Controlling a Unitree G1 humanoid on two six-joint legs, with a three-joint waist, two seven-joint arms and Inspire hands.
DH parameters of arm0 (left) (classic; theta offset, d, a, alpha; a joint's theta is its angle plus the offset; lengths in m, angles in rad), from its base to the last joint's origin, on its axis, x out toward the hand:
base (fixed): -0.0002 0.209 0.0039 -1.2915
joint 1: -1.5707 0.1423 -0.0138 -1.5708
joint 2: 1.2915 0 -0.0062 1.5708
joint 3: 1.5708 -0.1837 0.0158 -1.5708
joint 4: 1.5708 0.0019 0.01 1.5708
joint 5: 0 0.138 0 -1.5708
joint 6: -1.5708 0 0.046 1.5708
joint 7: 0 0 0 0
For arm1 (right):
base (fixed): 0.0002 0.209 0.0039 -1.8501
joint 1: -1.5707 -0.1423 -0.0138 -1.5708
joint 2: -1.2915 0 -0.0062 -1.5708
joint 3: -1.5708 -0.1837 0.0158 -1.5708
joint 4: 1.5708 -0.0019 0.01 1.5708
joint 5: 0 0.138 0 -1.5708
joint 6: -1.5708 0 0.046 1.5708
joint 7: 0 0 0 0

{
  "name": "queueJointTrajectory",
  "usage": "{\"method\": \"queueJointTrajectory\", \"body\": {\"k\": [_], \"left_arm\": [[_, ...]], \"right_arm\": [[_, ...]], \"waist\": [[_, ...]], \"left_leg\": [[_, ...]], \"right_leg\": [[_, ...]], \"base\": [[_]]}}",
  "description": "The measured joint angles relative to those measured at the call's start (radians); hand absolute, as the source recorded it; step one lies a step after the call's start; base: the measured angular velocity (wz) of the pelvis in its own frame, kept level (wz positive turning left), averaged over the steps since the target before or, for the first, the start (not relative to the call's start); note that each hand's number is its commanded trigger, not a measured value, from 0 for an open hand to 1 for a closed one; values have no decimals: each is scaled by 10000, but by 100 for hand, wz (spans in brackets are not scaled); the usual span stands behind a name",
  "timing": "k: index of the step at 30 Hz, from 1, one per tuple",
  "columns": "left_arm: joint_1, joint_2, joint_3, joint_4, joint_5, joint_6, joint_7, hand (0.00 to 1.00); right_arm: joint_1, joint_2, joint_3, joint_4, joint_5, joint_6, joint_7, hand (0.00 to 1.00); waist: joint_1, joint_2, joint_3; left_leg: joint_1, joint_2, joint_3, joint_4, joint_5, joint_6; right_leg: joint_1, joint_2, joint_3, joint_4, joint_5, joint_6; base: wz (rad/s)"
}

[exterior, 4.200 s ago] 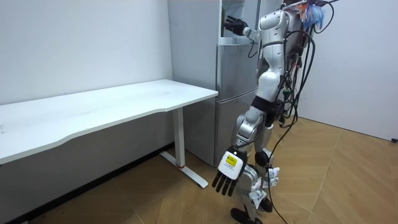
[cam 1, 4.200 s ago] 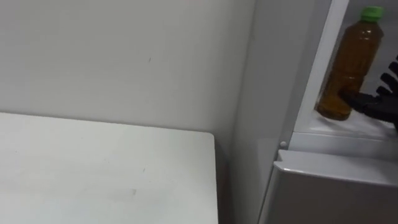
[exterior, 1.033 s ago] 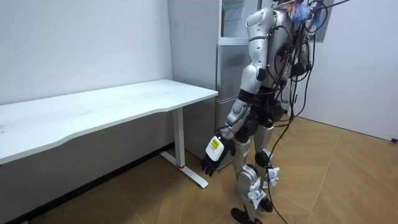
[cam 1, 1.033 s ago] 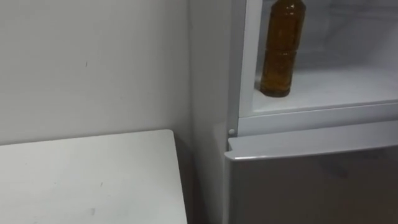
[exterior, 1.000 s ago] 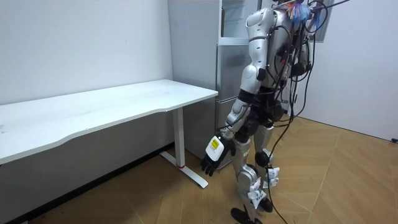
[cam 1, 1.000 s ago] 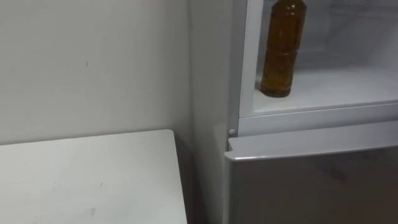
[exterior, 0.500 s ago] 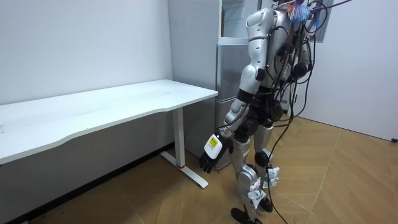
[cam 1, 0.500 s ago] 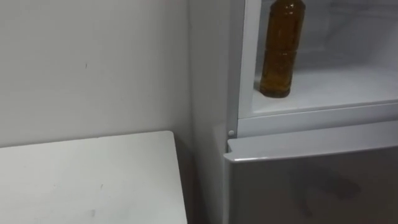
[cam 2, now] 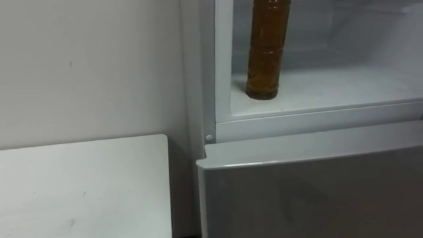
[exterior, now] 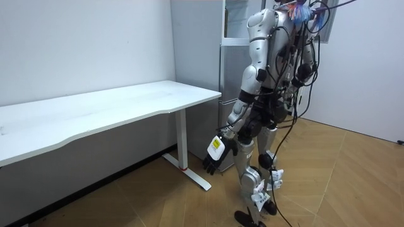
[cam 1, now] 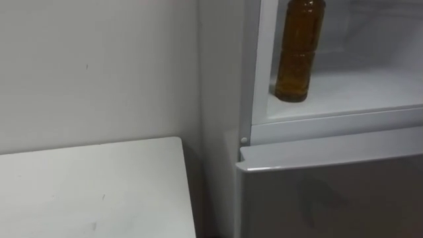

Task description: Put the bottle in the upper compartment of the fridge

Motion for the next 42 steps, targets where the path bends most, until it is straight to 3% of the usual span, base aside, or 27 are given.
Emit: {"method": "queueJointTrajectory", "body": {"k": [10, 14, 18, 26, 31, 34, 42], "left_arm": [[171, 95, 189, -92, -317, -350, 0, 0], [267, 163, 960, -187, -289, -386, 31, 0], [390, 248, 1143, -379, -348, -389, 47, 0], [334, 245, 1695, -391, -330, -389, 23, 0], [373, 252, 1724, -392, -264, -349, -71, 0], [374, 255, 1793, -392, -153, -336, -78, 0], [395, 257, 2147, -478, 146, -331, -97, 0]], "right_arm": [[-244, -24, -1412, -690, 3384, -198, -760, 0], [-335, -164, -2572, -1236, 4763, -333, -1069, 0], [-398, -312, -3451, -1476, 5986, -503, -1290, 0], [-728, -360, -4760, -2118, 6851, -820, -2007, 0], [-812, -436, -5290, -3084, 7289, -823, -2184, 0], [-967, -713, -5410, -3296, 7273, -824, -2312, 0], [-1187, -770, -6609, -5377, 7113, -821, -2560, 0]], "waist": [[-106, -146, -30], [-161, -217, -34], [-288, -260, -33], [-308, -481, -55], [-323, -473, -47], [-373, -474, -47], [-752, -481, -55]], "left_leg": [[13, -27, 8, -5, 1, 0], [22, -68, 9, 4, 2, 1], [-9, -7, 20, 48, 3, 1], [22, -88, 39, 59, 8, -4], [6, -101, 39, 37, 7, -3], [-17, -107, 37, 28, 7, -3], [-190, -129, 19, 21, 11, -1]], "right_leg": [[4, -1, 38, -1, -17, 13], [16, 2, 14, -2, -20, 13], [9, -9, 25, 11, -24, 7], [-191, -15, 47, 371, -186, -24], [-221, 10, 135, 363, -189, -18], [-230, 13, 134, 345, -191, -15], [-330, 6, 10, 328, -200, -1]], "base": [[0], [0], [0], [0], [0], [1], [2]]}}
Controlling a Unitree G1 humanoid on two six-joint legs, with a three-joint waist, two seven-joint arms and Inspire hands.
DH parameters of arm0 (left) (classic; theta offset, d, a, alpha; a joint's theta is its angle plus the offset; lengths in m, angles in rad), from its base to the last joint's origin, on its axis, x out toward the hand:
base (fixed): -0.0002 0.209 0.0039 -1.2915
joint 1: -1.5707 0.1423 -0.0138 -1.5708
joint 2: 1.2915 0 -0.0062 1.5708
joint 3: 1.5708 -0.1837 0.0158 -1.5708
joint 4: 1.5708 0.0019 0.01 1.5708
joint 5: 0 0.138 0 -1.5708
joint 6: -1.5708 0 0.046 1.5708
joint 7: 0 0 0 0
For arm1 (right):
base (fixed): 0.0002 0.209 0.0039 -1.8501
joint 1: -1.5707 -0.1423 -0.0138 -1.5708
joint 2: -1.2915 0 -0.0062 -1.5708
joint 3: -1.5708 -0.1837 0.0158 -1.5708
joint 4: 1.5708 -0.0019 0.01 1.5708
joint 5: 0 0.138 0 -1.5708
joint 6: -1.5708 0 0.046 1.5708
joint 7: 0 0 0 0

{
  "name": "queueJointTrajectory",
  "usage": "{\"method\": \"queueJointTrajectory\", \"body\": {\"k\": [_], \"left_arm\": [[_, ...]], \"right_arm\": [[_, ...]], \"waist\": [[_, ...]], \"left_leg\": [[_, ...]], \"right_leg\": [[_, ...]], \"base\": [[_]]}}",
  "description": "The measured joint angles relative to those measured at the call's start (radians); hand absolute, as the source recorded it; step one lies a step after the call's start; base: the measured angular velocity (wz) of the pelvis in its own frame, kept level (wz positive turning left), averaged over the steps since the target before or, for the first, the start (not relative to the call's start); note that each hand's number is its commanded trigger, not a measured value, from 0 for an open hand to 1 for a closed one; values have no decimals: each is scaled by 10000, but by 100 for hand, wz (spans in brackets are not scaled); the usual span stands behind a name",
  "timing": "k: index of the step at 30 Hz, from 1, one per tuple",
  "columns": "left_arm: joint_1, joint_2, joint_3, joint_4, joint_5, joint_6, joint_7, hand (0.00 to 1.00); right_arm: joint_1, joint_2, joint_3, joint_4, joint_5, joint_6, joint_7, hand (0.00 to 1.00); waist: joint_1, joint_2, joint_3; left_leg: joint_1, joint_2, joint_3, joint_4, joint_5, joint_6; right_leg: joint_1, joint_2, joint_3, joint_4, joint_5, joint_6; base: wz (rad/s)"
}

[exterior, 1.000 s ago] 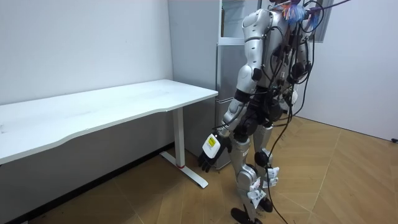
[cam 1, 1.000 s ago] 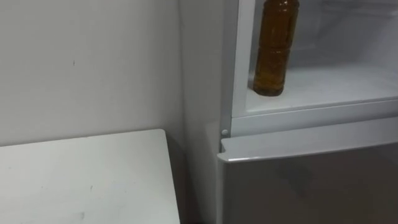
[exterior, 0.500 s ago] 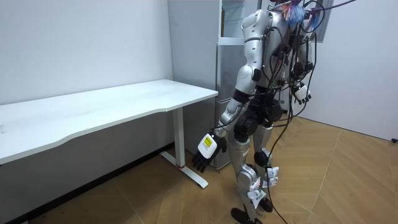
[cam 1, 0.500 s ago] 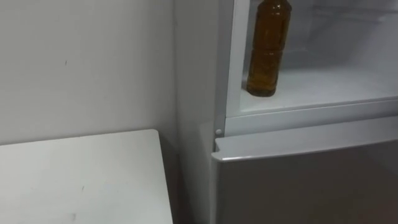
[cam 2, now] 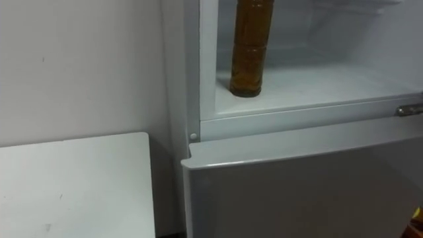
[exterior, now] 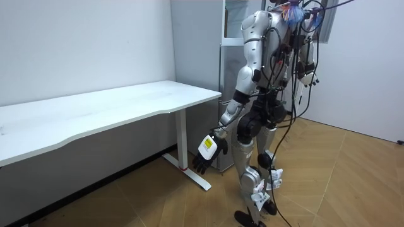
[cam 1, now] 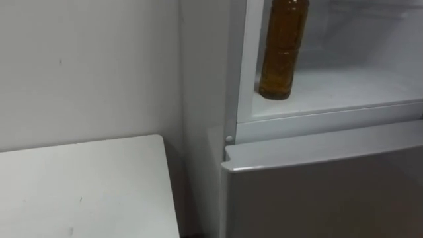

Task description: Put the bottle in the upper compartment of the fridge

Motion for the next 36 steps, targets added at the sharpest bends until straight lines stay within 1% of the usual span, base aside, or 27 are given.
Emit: {"method": "queueJointTrajectory", "body": {"k": [4, 7, 11, 13, 18, 22, 24, 26, 31, 34, 36], "left_arm": [[-4, 0, 1, -114, 11, -7, 2, 0], [-3, 2, 0, -103, 2, -12, 6, 0], [-4, 0, -9, 51, -3, -73, 6, 0], [-1, 2, -9, 136, -3, -73, 6, 0], [5, -8, -1, 206, 5, -73, 37, 0], [-9, -23, 4, 197, 108, -72, 36, 0], [-9, -48, 4, 171, 179, -71, 35, 0], [-9, -59, 4, 164, 201, -70, 35, 0], [-9, -75, 4, 109, 314, -70, 35, 0], [-5, -80, 4, 104, 315, -62, 35, 0], [-4, -88, 2, 107, 396, -61, 35, 0]], "right_arm": [[-14, -14, -237, -1066, -415, -3, -180, 0], [-47, -248, -267, -1489, -427, -11, -250, 0], [-145, -292, -263, -2001, -773, -272, -351, 0], [-190, -293, -262, -2188, -799, -412, -394, 0], [-189, -293, -261, -2779, -1238, -505, -548, 0], [-194, -303, -267, -3006, -1670, -516, -644, 0], [-248, -303, -273, -3093, -1955, -513, -772, 0], [-366, -304, -311, -3233, -1959, -513, -772, 0], [-391, -306, -332, -3676, -1980, -507, -725, 0], [-394, -306, -331, -3676, -2013, -463, -704, 0], [-394, -304, -327, -3674, -2297, -407, -704, 0]], "waist": [[-36, -66, -19], [-56, -122, -16], [-25, -181, -5], [-12, -178, -4], [13, -169, -3], [13, -172, -5], [-2, -141, -10], [-23, -107, -13], [-23, -46, -48], [-14, -30, -45], [6, -11, -36]], "left_leg": [[-76, -9, 27, 2, 0, 0], [-129, -18, 32, 20, 0, 1], [-123, -16, 32, 30, 0, 1], [-121, -16, 35, 31, 0, 1], [-121, -23, 31, 32, 1, 3], [-129, -24, 33, 33, 1, 3], [-125, -24, 32, 34, 1, 3], [-123, -23, 33, 35, 1, 3], [-114, -18, 33, 35, 1, 3], [-113, -23, 33, 35, 1, 3], [-108, -26, 33, 35, 1, 3]], "right_leg": [[-165, -5, 40, 58, -21, 6], [-253, -10, 81, 113, -21, 6], [-258, -8, 91, 142, -26, 7], [-261, -5, 137, 143, -26, 7], [-302, 13, 256, 200, -44, 14], [-322, 18, 259, 199, -43, 13], [-325, 22, 237, 196, -42, 12], [-326, 25, 237, 191, -40, 9], [-315, 26, 228, 179, -37, 4], [-313, 20, 226, 178, -37, 4], [-309, 18, 227, 178, -38, 5]], "base": [[-4], [-4], [0], [0], [-2], [0], [0], [0], [0], [0], [0]]}}
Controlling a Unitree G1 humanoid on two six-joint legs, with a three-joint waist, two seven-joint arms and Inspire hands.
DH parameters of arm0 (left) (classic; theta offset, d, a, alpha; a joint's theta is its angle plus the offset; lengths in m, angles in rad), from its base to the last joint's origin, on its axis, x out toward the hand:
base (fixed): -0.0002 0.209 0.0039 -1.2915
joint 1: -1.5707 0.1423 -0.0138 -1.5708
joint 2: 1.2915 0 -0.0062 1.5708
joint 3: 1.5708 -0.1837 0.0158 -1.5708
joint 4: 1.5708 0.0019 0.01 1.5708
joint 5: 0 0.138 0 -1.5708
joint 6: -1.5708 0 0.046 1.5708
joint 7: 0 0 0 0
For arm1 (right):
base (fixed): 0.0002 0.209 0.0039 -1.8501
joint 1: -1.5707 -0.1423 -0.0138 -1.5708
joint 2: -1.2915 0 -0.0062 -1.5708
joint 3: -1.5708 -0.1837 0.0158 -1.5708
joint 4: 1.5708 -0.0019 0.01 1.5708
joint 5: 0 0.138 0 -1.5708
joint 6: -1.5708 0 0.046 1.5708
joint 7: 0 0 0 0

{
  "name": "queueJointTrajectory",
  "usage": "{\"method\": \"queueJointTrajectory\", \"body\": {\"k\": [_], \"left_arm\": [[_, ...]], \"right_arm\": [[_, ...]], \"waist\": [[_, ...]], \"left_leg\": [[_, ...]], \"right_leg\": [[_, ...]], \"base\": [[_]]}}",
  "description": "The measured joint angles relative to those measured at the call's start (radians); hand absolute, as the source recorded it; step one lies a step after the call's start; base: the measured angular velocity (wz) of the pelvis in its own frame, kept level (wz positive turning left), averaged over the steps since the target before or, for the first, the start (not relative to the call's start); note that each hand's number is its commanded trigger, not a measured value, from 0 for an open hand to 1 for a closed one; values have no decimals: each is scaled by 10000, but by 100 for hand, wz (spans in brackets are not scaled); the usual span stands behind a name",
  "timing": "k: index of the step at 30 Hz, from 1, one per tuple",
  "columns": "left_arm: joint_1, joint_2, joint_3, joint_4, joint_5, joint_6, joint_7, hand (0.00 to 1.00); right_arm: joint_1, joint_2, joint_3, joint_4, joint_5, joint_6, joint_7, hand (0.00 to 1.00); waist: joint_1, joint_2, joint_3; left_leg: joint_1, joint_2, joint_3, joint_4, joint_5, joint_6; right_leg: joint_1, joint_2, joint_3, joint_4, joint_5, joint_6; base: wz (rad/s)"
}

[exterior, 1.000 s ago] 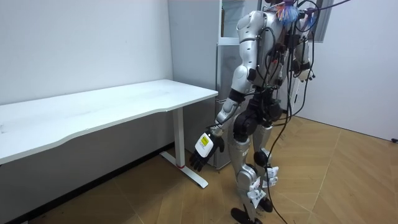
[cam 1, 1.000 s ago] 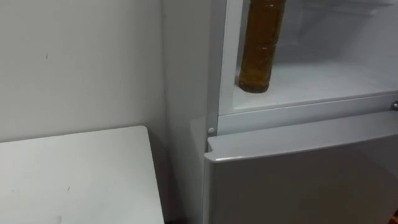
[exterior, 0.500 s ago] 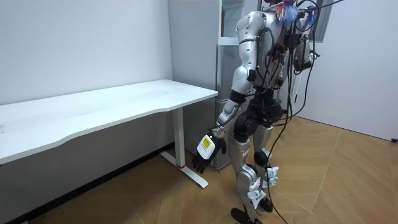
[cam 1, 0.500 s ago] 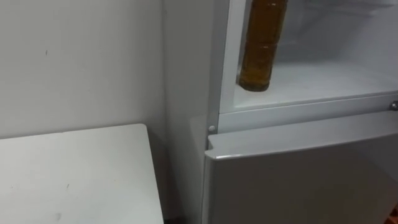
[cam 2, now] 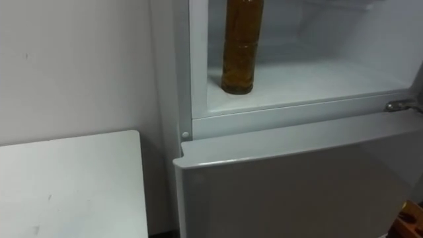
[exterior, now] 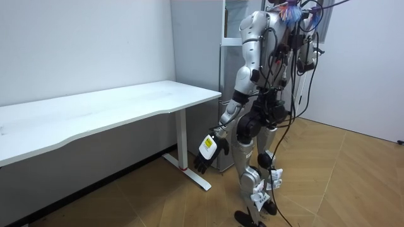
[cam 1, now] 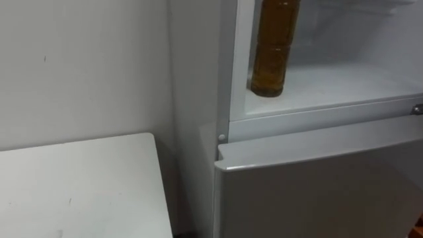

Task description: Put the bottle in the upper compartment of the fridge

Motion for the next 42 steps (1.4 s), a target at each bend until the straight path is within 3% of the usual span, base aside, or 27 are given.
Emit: {"method": "queueJointTrajectory", "body": {"k": [12, 21, 28, 32, 36, 42], "left_arm": [[-18, -99, -2, 441, 50, 95, -14, 0], [-52, -104, -38, 577, 22, 205, -10, 0], [-54, -108, -120, 703, -2, 208, -22, 0], [-55, -174, -138, 701, 18, 205, -10, 0], [-69, -202, -587, 710, 11, 179, 27, 0], [-107, -248, -686, 836, 14, 153, 26, 0]], "right_arm": [[15, 134, 130, 1, -1984, 149, 15, 0], [14, 134, 1102, -14, -2406, 232, 265, 0], [13, 134, 1400, -15, -2490, 233, 578, 0], [15, 132, 1639, -19, -3594, 242, 622, 0], [14, 129, 2006, -32, -4948, 238, 719, 0], [14, 130, 2446, -582, -5753, 240, 978, 0]], "waist": [[193, 31, 9], [270, -109, 89], [318, -117, 92], [407, -112, 93], [470, -91, 88], [501, 29, 69]], "left_leg": [[33, -4, -12, 2, 0, 0], [95, -8, 9, -8, 0, 1], [171, -7, 23, -14, -1, 1], [142, 4, 46, 3, -1, 0], [132, 3, 45, 24, -1, 0], [128, 3, 44, 22, -1, 0]], "right_leg": [[-2, -7, 29, 37, -2, 2], [54, -10, 52, 23, -1, 3], [119, 5, 94, 3, 0, 5], [96, 11, 104, 9, 3, -1], [92, 4, 97, 27, 3, -1], [100, 1, 60, 34, 4, -2]], "base": [[-1], [0], [-2], [0], [0], [0]]}}
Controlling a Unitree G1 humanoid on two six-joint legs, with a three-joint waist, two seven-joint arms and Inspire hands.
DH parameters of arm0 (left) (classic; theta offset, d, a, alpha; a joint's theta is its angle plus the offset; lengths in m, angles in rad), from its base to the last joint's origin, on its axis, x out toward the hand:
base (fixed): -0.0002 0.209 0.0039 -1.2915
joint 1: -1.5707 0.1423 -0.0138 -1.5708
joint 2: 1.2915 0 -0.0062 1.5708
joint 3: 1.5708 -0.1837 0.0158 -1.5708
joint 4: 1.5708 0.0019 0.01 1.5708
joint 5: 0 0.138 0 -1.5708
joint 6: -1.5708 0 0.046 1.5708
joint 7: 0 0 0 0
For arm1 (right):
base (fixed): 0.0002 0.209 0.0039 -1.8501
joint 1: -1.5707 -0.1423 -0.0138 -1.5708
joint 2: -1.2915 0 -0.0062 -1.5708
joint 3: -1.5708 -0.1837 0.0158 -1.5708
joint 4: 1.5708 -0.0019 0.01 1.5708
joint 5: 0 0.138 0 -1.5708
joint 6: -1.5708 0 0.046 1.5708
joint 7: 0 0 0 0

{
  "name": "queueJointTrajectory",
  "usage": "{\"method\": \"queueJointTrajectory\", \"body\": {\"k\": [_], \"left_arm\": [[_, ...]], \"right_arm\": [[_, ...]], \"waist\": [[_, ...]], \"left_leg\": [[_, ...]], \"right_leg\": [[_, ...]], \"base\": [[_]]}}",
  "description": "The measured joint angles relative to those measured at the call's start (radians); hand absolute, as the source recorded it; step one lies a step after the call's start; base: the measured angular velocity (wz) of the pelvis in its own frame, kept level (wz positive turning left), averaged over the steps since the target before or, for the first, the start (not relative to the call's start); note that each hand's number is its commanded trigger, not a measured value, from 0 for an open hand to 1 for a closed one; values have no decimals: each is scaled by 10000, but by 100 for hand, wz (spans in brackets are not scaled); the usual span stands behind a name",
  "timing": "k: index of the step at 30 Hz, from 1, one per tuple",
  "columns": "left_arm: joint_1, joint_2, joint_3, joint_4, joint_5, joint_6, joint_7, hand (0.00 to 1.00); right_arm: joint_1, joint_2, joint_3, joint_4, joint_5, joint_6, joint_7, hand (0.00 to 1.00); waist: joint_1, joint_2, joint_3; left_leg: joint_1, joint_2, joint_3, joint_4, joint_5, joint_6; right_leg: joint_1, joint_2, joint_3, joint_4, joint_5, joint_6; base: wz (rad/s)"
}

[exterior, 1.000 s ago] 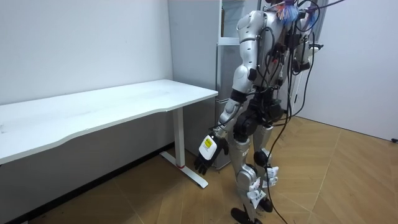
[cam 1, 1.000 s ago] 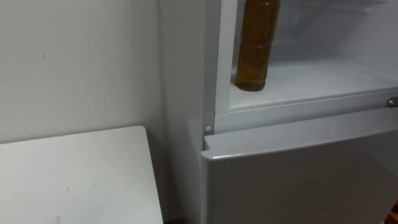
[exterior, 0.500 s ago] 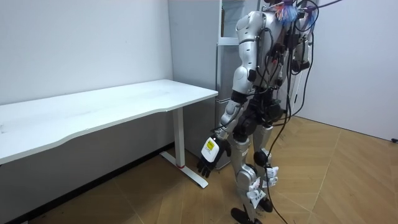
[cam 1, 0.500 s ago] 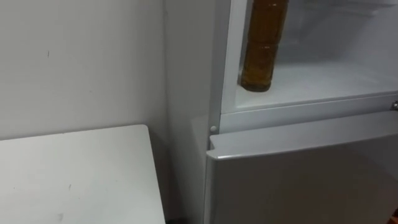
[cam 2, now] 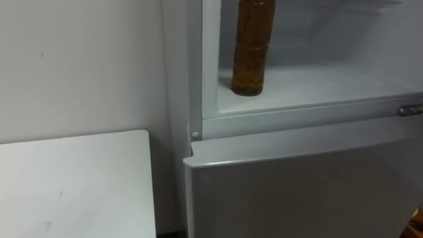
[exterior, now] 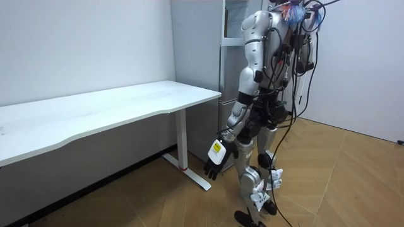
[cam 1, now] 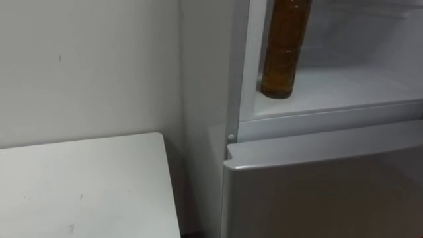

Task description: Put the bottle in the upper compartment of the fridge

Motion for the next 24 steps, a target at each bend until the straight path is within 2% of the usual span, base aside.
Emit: {"method": "queueJointTrajectory", "body": {"k": [24], "left_arm": [[2, -7, -10, 28, 4, -92, -24, 0]], "right_arm": [[-40, -6, 38, -560, -180, 3, 502, 0]], "waist": [[88, 6, -13]], "left_leg": [[-3, 0, -10, 0, 0, 0]], "right_leg": [[60, -14, -63, -28, -1, 1]], "base": [[0]]}}
